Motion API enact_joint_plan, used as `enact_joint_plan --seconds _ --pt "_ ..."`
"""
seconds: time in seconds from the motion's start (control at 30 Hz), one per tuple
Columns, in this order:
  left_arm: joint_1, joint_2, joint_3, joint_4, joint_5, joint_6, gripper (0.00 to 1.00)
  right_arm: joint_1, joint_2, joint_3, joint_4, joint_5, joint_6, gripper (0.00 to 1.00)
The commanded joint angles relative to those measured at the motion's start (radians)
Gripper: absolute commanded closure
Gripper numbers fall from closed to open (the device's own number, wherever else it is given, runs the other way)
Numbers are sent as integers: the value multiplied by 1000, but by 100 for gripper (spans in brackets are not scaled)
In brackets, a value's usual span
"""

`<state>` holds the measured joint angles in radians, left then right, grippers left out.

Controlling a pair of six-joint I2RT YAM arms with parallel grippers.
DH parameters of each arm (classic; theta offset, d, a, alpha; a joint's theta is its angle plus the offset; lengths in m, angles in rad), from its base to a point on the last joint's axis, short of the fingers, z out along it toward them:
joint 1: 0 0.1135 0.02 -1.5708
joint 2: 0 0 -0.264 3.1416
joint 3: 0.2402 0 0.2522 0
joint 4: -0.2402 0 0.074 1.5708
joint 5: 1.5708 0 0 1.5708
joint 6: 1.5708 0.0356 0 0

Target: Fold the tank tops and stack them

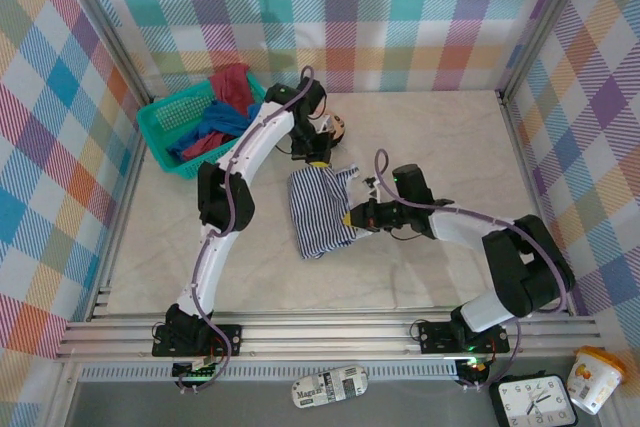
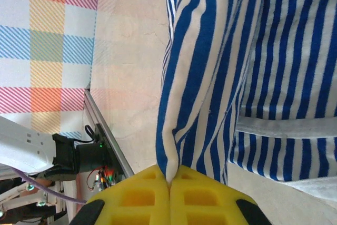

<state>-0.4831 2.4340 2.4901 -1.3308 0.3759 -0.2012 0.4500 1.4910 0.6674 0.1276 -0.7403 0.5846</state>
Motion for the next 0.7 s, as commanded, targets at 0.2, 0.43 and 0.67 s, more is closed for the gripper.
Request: enact_joint_plan --seconds 0.2,0.43,0.67 --pt "-23 66 46 157 98 -39 98 -74 -54 -70 -17 116 -44 100" --pt "-33 138 46 287 158 -67 96 -125 -15 -67 -34 162 -76 100" --pt "-42 166 45 390 169 -92 88 -174 9 -56 -62 243 -100 100"
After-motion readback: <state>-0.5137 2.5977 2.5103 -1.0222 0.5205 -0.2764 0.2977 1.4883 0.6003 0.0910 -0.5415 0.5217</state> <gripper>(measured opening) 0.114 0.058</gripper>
